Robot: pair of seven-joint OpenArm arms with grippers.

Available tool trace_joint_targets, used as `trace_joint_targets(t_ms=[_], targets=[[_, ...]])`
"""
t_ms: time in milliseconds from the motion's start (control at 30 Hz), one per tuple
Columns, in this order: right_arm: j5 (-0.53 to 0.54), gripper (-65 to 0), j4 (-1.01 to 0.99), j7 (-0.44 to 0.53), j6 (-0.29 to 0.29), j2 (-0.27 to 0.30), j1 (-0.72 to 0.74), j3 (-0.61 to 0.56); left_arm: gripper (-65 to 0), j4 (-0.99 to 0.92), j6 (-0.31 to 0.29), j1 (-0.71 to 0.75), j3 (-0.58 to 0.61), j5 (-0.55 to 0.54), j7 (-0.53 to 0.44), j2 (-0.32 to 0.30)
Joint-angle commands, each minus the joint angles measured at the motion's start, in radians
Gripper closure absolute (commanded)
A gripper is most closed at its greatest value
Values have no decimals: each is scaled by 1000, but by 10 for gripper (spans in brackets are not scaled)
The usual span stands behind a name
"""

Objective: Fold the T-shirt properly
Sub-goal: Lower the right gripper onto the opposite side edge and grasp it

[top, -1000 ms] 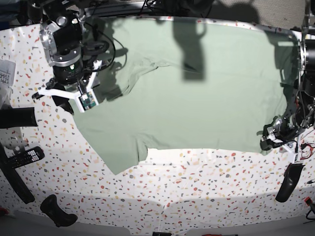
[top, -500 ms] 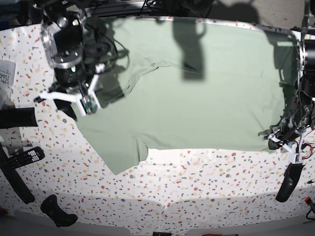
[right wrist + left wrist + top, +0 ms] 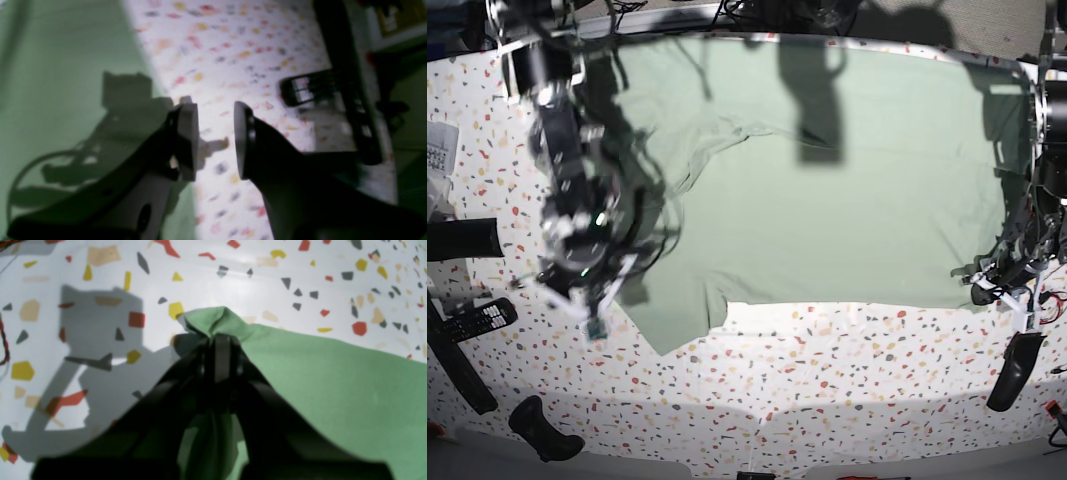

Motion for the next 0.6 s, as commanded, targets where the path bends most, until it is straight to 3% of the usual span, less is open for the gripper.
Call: trace_joint_targets(t_ms=[0, 100, 200, 267, 367, 467, 567], targets=[[-34, -167, -6, 27, -8, 7, 47, 20, 0, 12, 0, -30, -5, -4, -14, -17], [6, -189, -60, 40, 12, 7, 104, 65, 0, 12, 0, -30, -5, -4, -14, -17], [168, -269, -151, -26, 214, 7, 172, 118, 0, 12, 0, -30, -5, -4, -13, -17], [266, -281, -249, -55, 325, 7, 224, 158, 0, 12, 0, -30, -5, -4, -13, -17], [366, -281, -407, -68, 455, 7, 306, 232, 0, 12, 0, -30, -5, -4, -13, -17], [450, -280, -550, -68, 621, 9, 382, 323, 0, 12, 0, -30, -5, -4, -13, -17], [528, -280, -690, -45, 727, 23, 446, 391, 0, 12, 0, -30, -5, -4, -13, -18]])
